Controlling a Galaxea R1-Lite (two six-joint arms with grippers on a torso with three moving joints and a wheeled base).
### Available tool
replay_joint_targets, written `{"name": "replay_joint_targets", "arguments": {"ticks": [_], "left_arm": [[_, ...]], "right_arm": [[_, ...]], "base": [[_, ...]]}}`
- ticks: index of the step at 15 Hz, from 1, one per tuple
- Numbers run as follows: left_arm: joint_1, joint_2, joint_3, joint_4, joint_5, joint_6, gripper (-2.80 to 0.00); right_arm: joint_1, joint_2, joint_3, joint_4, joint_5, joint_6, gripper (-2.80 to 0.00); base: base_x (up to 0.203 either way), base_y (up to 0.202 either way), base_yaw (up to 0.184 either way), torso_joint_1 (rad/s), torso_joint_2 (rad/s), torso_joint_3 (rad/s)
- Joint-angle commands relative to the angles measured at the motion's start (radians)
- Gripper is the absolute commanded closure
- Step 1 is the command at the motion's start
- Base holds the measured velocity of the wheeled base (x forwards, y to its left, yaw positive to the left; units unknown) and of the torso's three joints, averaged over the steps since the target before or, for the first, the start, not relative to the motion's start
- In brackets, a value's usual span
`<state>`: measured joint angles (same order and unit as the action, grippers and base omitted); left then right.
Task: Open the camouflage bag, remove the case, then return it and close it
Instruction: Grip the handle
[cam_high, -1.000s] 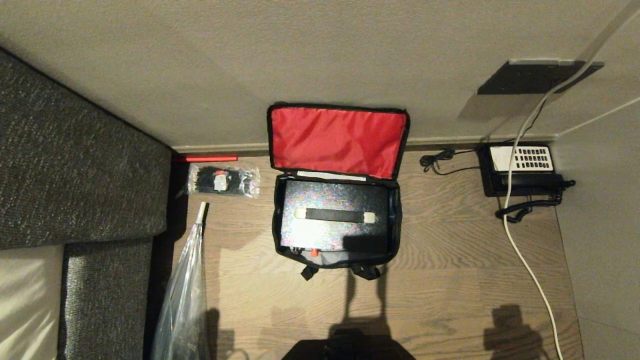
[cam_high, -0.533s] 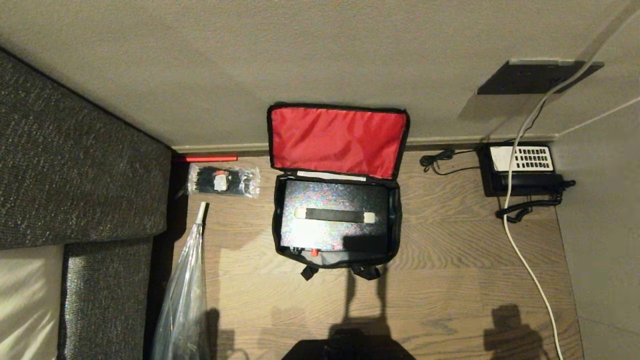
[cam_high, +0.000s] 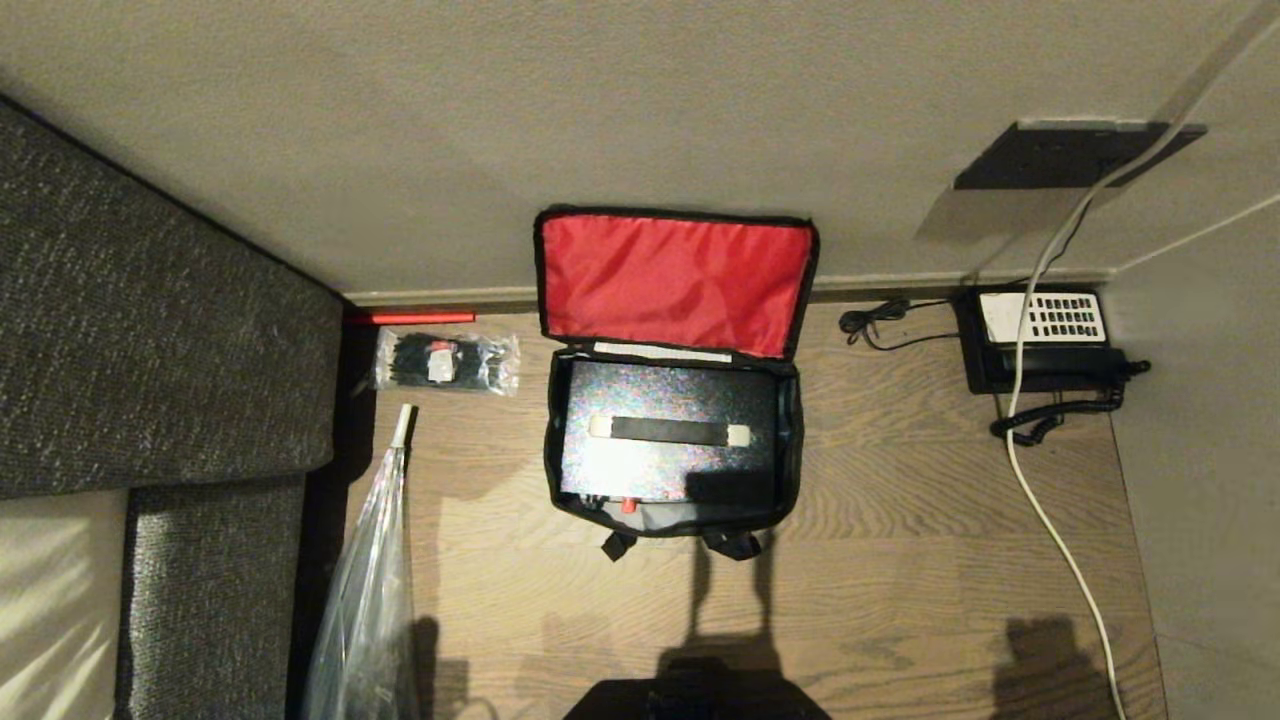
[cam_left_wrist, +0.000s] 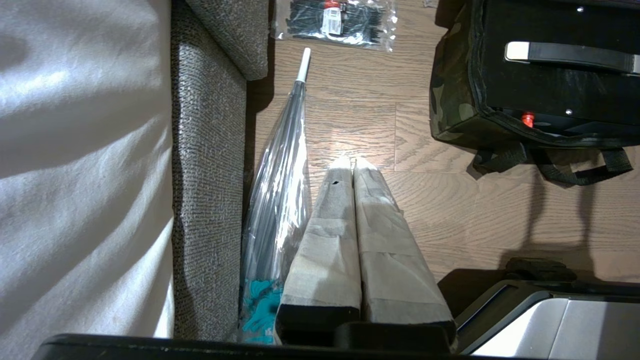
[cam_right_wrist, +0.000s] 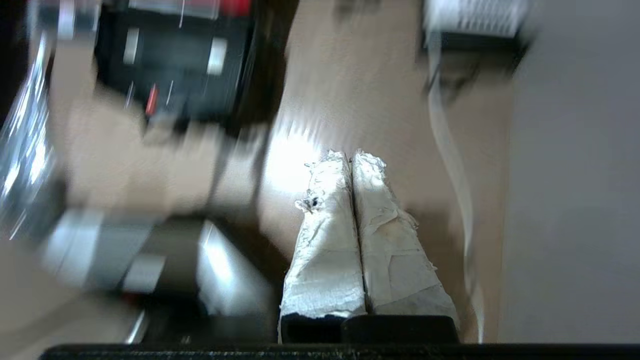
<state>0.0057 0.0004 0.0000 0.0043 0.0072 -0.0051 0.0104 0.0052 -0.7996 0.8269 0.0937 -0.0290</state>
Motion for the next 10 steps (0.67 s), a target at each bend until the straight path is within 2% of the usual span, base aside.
{"name": "replay_joint_targets", "arguments": {"ticks": [1,4,6,8,10], "left_arm": [[0.0,-0.002,0.003,0.0,0.0,0.001,0.0],[0.0,-0.002,0.003,0.0,0.0,0.001,0.0],[0.0,-0.002,0.003,0.0,0.0,0.001,0.0],[-0.001,-0.002,0.003,0.0,0.0,0.001,0.0],[0.0,-0.002,0.003,0.0,0.0,0.001,0.0]], "right_arm": [[0.001,0.116,-0.108,0.197,0.023,0.042,0.0],[0.006,0.497,-0.216,0.213,0.055,0.14,0.0],[0.01,0.775,-0.245,0.142,0.078,0.171,0.0],[0.025,1.011,-0.228,-0.038,0.097,0.189,0.0],[0.081,1.215,-0.149,-0.39,0.107,0.206,0.0]], "base": [[0.0,0.0,0.0,0.0,0.0,0.0],[0.0,0.0,0.0,0.0,0.0,0.0],[0.0,0.0,0.0,0.0,0.0,0.0],[0.0,0.0,0.0,0.0,0.0,0.0],[0.0,0.0,0.0,0.0,0.0,0.0]]}}
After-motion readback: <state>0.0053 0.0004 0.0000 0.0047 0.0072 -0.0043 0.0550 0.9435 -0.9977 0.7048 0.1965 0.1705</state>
